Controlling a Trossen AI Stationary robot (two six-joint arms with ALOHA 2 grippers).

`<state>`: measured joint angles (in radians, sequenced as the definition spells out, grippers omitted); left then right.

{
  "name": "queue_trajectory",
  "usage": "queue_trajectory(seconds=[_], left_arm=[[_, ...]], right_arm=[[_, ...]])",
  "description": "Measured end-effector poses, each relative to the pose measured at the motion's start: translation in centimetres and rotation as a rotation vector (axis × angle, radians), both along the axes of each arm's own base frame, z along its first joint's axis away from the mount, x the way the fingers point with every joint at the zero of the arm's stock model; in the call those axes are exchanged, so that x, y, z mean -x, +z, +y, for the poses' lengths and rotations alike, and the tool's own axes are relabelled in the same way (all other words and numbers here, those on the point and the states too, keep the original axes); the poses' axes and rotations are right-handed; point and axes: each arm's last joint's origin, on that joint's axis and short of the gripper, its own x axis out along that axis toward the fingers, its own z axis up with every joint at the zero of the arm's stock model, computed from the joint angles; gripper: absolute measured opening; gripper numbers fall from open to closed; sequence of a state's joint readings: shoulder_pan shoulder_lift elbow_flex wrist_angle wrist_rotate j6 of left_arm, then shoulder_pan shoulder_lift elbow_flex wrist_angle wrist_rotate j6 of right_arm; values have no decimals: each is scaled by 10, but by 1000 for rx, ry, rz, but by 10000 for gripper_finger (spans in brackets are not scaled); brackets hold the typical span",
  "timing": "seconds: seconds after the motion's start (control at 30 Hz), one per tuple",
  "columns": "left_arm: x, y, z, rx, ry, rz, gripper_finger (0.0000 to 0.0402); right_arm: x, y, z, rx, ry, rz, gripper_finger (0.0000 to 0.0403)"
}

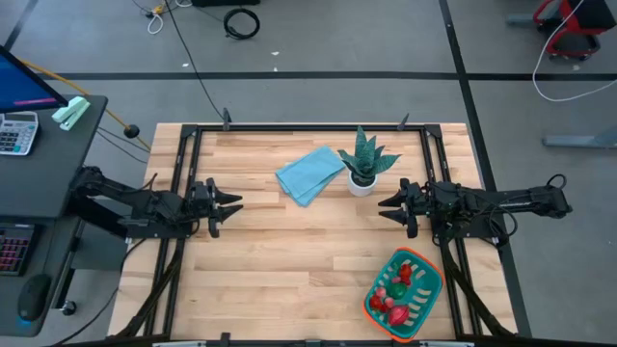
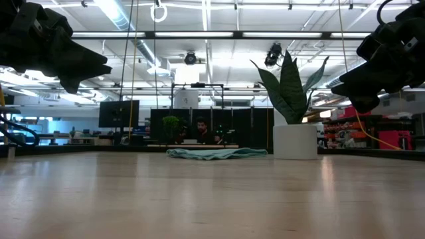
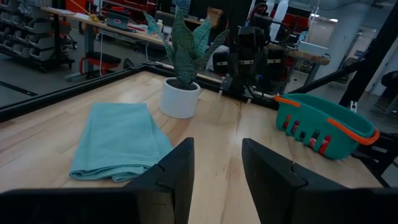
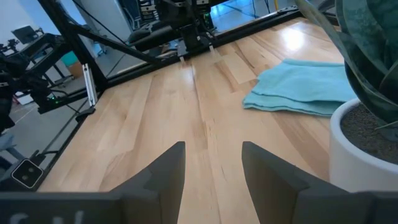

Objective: Pick and placing Produce into tupperware
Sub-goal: Return to Home Position

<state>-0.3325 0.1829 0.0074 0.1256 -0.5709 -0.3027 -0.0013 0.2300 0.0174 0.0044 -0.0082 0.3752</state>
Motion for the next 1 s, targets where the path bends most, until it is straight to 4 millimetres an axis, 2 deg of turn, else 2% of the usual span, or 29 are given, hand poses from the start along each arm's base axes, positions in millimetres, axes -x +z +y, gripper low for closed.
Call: queue_trajectory(seconds=[0.3,0.7,1.0], left_arm=[[0,0,0,0,0,1,153],[0,0,0,0,0,1,140],[0,0,0,0,0,1,151]], right_arm=[[0,0,0,0,0,0,167],[0,0,0,0,0,0,167],[0,0,0,0,0,0,167]])
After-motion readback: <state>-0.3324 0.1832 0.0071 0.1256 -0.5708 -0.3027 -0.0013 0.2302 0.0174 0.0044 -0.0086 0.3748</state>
